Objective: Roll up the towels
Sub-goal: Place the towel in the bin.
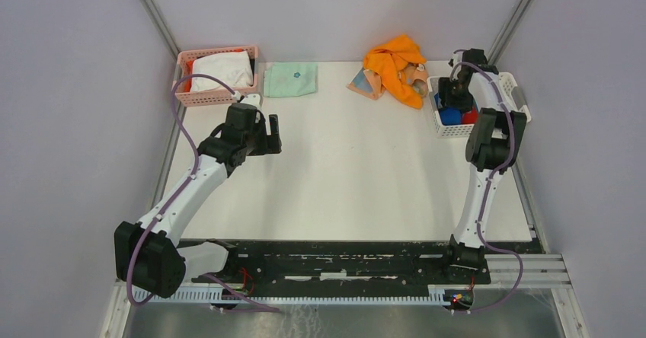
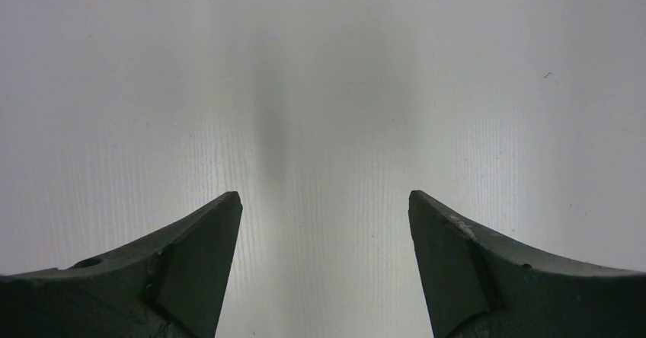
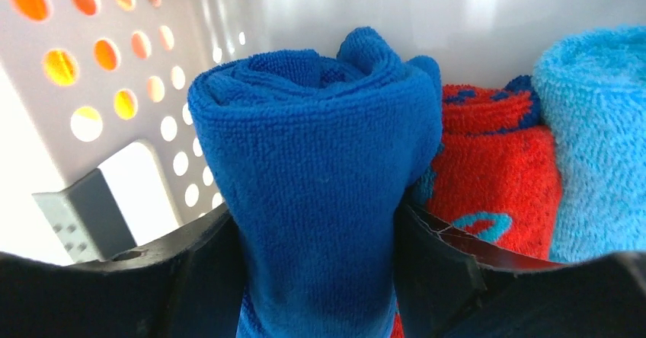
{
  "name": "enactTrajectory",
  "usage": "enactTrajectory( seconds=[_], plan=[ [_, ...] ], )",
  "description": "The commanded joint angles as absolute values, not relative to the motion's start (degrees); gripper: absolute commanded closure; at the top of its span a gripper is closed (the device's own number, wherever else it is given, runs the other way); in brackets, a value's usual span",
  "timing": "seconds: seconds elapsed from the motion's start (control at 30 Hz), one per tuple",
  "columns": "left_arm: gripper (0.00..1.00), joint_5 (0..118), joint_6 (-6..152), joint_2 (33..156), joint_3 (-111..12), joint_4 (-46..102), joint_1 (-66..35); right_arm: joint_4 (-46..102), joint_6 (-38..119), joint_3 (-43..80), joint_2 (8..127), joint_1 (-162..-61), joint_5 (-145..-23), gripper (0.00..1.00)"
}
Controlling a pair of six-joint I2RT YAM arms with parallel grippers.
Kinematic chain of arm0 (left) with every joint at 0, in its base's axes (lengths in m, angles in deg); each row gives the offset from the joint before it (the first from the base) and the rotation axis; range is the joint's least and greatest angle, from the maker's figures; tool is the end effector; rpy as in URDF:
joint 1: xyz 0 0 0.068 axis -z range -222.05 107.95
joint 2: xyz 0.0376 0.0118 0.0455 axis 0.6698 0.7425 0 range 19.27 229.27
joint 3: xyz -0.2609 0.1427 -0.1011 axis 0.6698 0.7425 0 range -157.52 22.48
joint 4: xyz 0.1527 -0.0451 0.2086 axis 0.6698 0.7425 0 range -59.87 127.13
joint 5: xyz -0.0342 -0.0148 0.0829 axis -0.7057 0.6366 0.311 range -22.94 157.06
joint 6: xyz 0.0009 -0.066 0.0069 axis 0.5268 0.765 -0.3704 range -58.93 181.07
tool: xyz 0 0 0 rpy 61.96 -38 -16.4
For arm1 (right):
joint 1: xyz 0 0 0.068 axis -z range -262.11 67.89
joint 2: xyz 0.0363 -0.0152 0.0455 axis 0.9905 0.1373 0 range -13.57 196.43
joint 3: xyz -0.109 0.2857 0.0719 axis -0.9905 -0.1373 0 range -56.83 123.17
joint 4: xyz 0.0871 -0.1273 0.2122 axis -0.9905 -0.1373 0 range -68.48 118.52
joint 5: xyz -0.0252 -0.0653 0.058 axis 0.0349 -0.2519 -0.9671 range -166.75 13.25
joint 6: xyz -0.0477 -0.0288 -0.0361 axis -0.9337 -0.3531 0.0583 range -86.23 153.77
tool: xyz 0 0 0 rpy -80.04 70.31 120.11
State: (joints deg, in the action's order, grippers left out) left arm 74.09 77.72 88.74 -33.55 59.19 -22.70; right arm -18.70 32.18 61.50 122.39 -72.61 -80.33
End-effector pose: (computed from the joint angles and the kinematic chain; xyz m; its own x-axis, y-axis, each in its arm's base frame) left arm 0.2463 -0.0796 0.3165 -0.6805 -0.0623 -0.7301 0.0510 0.9899 -0.1319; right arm 0.5397 -0.0870 0.1947 -0.8963 0.1218 -0.4263 0.1136 0.9925 0.0447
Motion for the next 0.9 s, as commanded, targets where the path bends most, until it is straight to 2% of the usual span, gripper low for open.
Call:
enactTrajectory(
  seconds=[0.0,0.33,0.5,0.67,0.87],
  plan=[
    [0.13,73.33,75.05,86.73,-33.59,56.62,-22.72,-20.25,32.46,61.08,114.99,-72.37,-82.02,0.29],
    [0.13,73.44,75.09,86.15,-33.33,56.63,-22.71,-16.70,35.34,55.99,102.99,-72.98,-82.75,0.27],
    [0.13,73.42,75.14,86.17,-33.37,56.63,-22.71,-6.58,35.97,48.86,99.23,-80.47,-86.54,0.24],
    [0.13,73.68,75.06,86.06,-33.09,56.84,-22.71,4.02,38.50,47.48,103.94,-87.64,-82.46,0.24],
    [0.13,73.66,75.05,86.42,-32.99,56.92,-22.69,7.91,34.58,55.92,114.59,-90.43,-75.97,0.25]
  ],
)
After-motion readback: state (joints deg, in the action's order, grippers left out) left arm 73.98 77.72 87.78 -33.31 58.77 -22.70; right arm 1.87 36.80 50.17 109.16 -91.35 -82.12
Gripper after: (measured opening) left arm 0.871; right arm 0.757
